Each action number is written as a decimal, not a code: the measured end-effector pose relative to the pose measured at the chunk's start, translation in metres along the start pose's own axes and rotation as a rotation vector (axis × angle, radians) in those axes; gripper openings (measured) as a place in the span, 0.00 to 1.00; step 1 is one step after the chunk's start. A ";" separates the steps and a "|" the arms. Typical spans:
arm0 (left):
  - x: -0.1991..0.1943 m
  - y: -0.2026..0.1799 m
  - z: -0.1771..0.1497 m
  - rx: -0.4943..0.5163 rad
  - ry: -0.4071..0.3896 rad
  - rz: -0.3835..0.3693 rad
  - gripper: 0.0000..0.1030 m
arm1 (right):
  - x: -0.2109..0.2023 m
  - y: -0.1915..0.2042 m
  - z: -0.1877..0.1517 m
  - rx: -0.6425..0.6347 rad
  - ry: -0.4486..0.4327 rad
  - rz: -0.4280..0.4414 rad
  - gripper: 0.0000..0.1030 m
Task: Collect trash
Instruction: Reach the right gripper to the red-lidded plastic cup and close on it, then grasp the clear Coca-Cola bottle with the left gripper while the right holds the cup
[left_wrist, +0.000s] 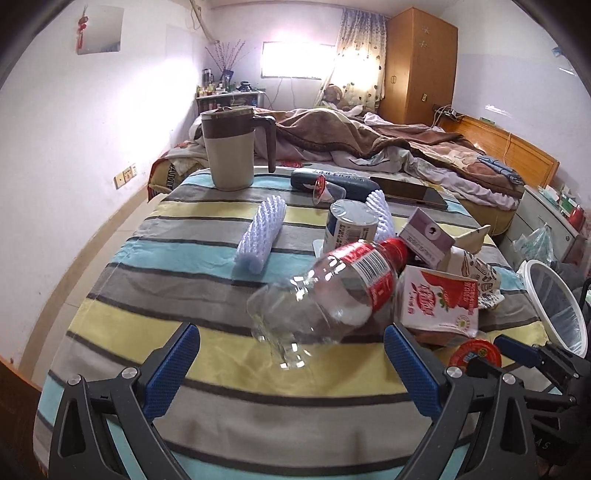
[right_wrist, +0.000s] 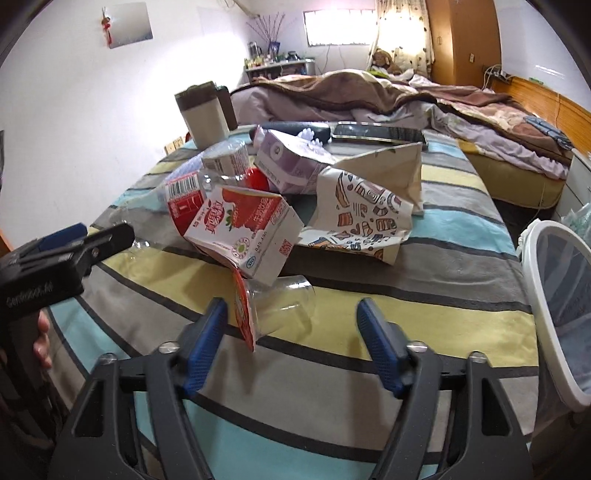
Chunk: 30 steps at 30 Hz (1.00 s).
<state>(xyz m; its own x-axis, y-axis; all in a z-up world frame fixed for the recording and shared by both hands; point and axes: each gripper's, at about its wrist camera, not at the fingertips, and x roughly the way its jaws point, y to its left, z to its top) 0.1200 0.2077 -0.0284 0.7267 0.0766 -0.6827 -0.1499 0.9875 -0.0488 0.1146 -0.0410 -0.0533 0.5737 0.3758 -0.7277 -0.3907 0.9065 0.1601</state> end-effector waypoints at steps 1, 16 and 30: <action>0.003 0.002 0.003 0.007 0.003 -0.001 0.98 | 0.000 -0.001 0.000 0.007 0.003 0.004 0.48; 0.048 -0.021 0.043 0.227 0.115 -0.121 0.95 | 0.003 -0.009 0.003 0.048 -0.006 -0.004 0.14; 0.052 -0.035 0.027 0.212 0.191 -0.229 0.64 | -0.014 -0.023 0.009 0.102 -0.037 -0.090 0.22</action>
<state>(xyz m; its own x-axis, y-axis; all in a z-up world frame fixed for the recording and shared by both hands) 0.1806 0.1807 -0.0425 0.5842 -0.1572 -0.7963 0.1589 0.9842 -0.0777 0.1218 -0.0654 -0.0411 0.6299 0.2972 -0.7175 -0.2620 0.9510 0.1639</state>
